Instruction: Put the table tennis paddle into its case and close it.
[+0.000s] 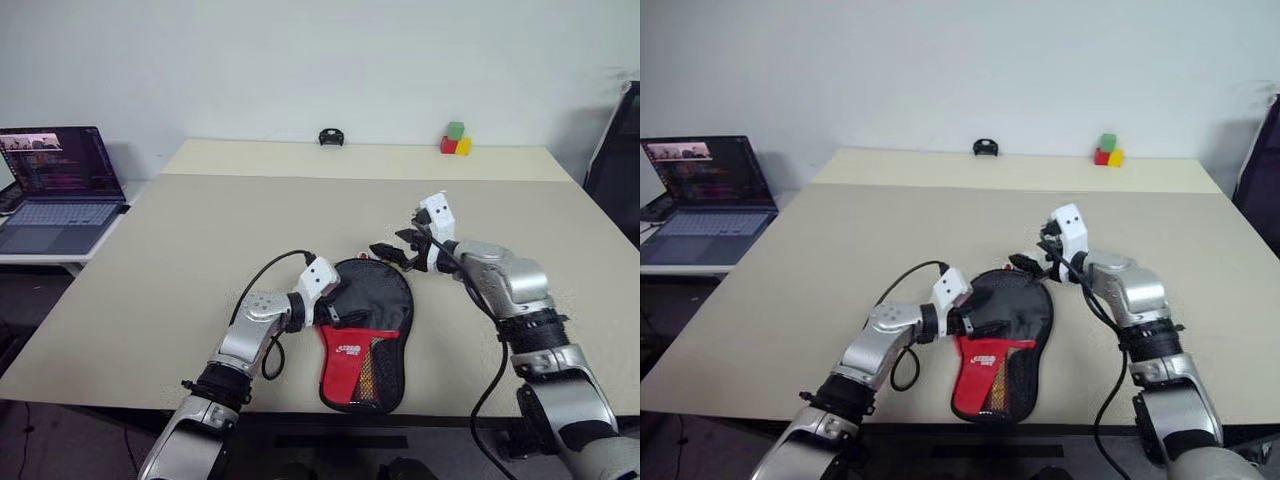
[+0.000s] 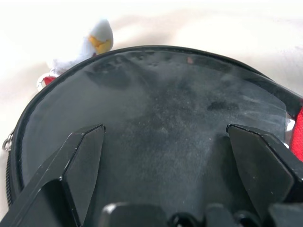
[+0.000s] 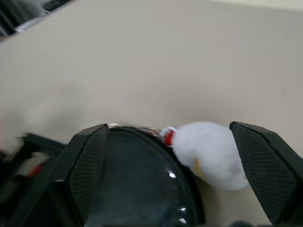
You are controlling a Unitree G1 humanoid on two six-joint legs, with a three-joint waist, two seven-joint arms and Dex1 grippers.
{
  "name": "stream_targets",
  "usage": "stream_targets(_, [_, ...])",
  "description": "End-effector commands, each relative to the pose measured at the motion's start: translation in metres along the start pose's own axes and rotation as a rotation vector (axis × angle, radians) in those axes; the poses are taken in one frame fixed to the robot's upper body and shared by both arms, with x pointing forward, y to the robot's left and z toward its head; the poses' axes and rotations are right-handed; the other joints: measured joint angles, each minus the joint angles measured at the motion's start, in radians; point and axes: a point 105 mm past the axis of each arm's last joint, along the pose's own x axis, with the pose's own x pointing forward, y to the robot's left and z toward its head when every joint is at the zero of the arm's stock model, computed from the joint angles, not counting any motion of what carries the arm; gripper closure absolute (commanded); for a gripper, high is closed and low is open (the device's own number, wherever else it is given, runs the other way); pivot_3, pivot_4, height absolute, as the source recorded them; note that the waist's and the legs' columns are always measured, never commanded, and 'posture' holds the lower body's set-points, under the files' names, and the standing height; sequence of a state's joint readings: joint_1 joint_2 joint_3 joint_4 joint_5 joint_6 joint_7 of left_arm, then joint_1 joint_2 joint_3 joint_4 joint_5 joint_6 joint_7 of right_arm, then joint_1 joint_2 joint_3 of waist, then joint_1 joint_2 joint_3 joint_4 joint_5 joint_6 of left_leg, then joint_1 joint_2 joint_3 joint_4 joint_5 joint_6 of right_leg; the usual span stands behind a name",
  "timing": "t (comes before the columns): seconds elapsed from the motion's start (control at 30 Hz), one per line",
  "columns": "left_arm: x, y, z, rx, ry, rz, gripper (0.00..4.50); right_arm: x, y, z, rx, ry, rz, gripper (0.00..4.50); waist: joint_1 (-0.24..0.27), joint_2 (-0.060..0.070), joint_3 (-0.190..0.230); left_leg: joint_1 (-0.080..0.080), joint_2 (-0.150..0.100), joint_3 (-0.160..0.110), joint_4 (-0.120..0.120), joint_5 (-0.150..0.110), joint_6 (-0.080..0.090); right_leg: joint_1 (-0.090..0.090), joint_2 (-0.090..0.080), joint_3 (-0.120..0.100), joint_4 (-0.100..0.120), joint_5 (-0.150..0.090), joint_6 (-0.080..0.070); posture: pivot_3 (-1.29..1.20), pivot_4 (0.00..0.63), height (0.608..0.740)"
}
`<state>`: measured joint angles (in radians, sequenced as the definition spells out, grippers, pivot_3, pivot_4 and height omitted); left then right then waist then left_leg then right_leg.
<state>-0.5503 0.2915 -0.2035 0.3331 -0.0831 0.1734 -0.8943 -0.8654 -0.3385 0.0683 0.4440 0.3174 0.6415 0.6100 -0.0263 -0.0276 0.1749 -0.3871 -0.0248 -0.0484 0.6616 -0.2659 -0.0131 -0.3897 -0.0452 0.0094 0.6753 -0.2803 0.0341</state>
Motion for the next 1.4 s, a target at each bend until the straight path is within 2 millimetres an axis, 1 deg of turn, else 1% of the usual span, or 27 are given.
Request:
stream_targets(0.03, [-0.002, -0.004, -0.002, -0.006, 0.005, 0.006, 0.03, 0.014, -0.004, 0.016, -0.064, -0.045, -0.006, 0.0, -0.003, 0.0, 0.0, 0.0, 0.0, 0.0, 0.0, 0.0, 0.0, 0.0, 0.0, 0.0, 0.0, 0.0, 0.0, 0.0, 0.15, 0.74])
stream_targets(0.13, [-0.004, -0.004, -0.002, -0.006, 0.008, 0.017, 0.03, 0.024, -0.011, 0.014, -0.072, -0.039, -0.034, 0.0, -0.004, 0.0, 0.0, 0.001, 0.001, 0.0, -0.001, 0.0, 0.0, 0.0, 0.0, 0.0, 0.001, 0.0, 0.0, 0.0, 0.15, 0.74])
stream_targets(0.3, [-0.006, -0.005, -0.003, -0.009, 0.011, 0.024, 0.03, 0.032, -0.015, 0.004, -0.101, -0.007, -0.049, 0.0, -0.005, 0.001, 0.0, 0.001, 0.0, 0.0, -0.001, 0.0, 0.0, 0.0, 0.0, 0.001, 0.001, 0.0, 0.0, 0.0, 0.15, 0.74])
stream_targets(0.43, [-0.007, -0.006, -0.003, -0.009, 0.014, 0.027, 0.03, 0.036, -0.017, -0.005, -0.098, 0.015, -0.066, 0.0, -0.005, 0.001, 0.001, 0.002, 0.001, 0.0, -0.001, 0.0, 0.0, 0.0, 0.0, 0.001, 0.001, 0.0, 0.0, 0.0, 0.15, 0.74])
stream_targets(0.6, [-0.007, -0.006, -0.004, -0.009, 0.016, 0.028, 0.03, 0.038, -0.018, -0.007, -0.068, 0.013, -0.067, 0.0, -0.005, 0.002, 0.001, 0.002, 0.001, 0.0, -0.001, 0.0, 0.0, 0.0, 0.0, 0.001, 0.001, 0.0, 0.0, 0.0, 0.15, 0.74])
stream_targets(0.67, [-0.007, -0.006, -0.004, -0.01, 0.018, 0.031, 0.0, 0.039, -0.017, -0.007, -0.069, 0.011, -0.069, 0.39, -0.005, 0.002, 0.001, 0.002, 0.001, 0.0, -0.001, 0.0, 0.0, 0.0, 0.0, 0.001, 0.001, 0.0, 0.0, 0.0, 0.15, 0.74])
stream_targets(0.73, [-0.007, -0.006, -0.005, -0.01, 0.019, 0.031, 0.0, 0.039, -0.018, -0.006, -0.078, 0.013, -0.076, 0.94, -0.005, 0.002, 0.001, 0.002, 0.001, 0.0, -0.001, 0.0, 0.0, 0.0, 0.0, 0.001, 0.001, 0.0, 0.0, 0.0, 0.15, 0.74])
stream_targets(0.9, [-0.003, -0.006, -0.009, 0.015, 0.046, 0.019, 0.0, 0.042, -0.014, -0.009, -0.112, 0.033, -0.075, 2.78, -0.005, 0.002, 0.001, 0.002, 0.001, 0.0, -0.001, 0.0, 0.0, 0.0, 0.0, 0.001, 0.002, 0.0, 0.0, 0.0, 0.15, 0.74])
stream_targets(1.0, [0.003, -0.005, -0.013, 0.022, 0.064, 0.006, 0.0, 0.043, -0.013, -0.011, -0.123, 0.039, -0.072, 3.66, -0.005, 0.002, 0.001, 0.002, 0.0, 0.0, -0.001, 0.0, 0.0, 0.0, 0.0, 0.001, 0.002, 0.0, 0.0, 0.0, 0.15, 0.74])
stream_targets(1.03, [0.005, -0.005, -0.016, 0.024, 0.073, 0.0, 0.0, 0.043, -0.012, -0.01, -0.125, 0.038, -0.07, 3.83, -0.005, 0.002, 0.001, 0.002, 0.0, 0.0, -0.001, 0.0, 0.0, 0.0, 0.0, 0.001, 0.002, 0.0, 0.0, 0.0, 0.15, 0.74])
stream_targets(1.07, [0.007, -0.004, -0.018, 0.02, 0.08, -0.005, 0.0, 0.044, -0.011, -0.01, -0.128, 0.036, -0.069, 3.97, -0.004, 0.002, 0.001, 0.003, 0.0, 0.0, -0.001, 0.0, 0.0, 0.0, 0.0, 0.001, 0.002, 0.0, 0.0, 0.0, 0.15, 0.74])
stream_targets(1.13, [0.009, -0.005, -0.03, 0.008, 0.112, -0.017, 0.0, 0.043, -0.011, -0.007, -0.137, 0.031, -0.067, 4.1, -0.005, 0.003, 0.001, 0.004, 0.0, 0.0, -0.001, 0.0, 0.0, 0.001, 0.0, 0.001, 0.003, 0.0, 0.0, 0.0, 0.15, 0.74])
stream_targets(1.2, [0.009, -0.005, -0.038, 0.0, 0.133, -0.025, 0.0, 0.043, -0.011, -0.006, -0.141, 0.028, -0.064, 4.11, -0.005, 0.003, 0.001, 0.004, 0.0, 0.001, -0.001, 0.0, 0.0, 0.001, 0.0, 0.001, 0.004, 0.0, 0.0, 0.0, 0.15, 0.74])
stream_targets(1.33, [0.001, -0.009, -0.065, -0.022, 0.204, -0.052, 0.0, 0.04, -0.013, -0.003, -0.152, 0.023, -0.064, 4.11, -0.005, 0.005, -0.001, 0.005, 0.0, 0.001, -0.001, 0.0, 0.0, 0.002, 0.0, 0.002, 0.004, 0.0, 0.0, 0.0, 0.15, 0.74])
stream_targets(1.4, [-0.001, -0.009, -0.072, -0.03, 0.222, -0.057, 0.0, 0.038, -0.014, -0.003, -0.153, 0.023, -0.066, 4.12, -0.005, 0.006, -0.002, 0.006, 0.0, 0.001, -0.001, 0.0, 0.0, 0.003, 0.0, 0.002, 0.004, 0.0, 0.0, 0.0, 0.15, 0.74])
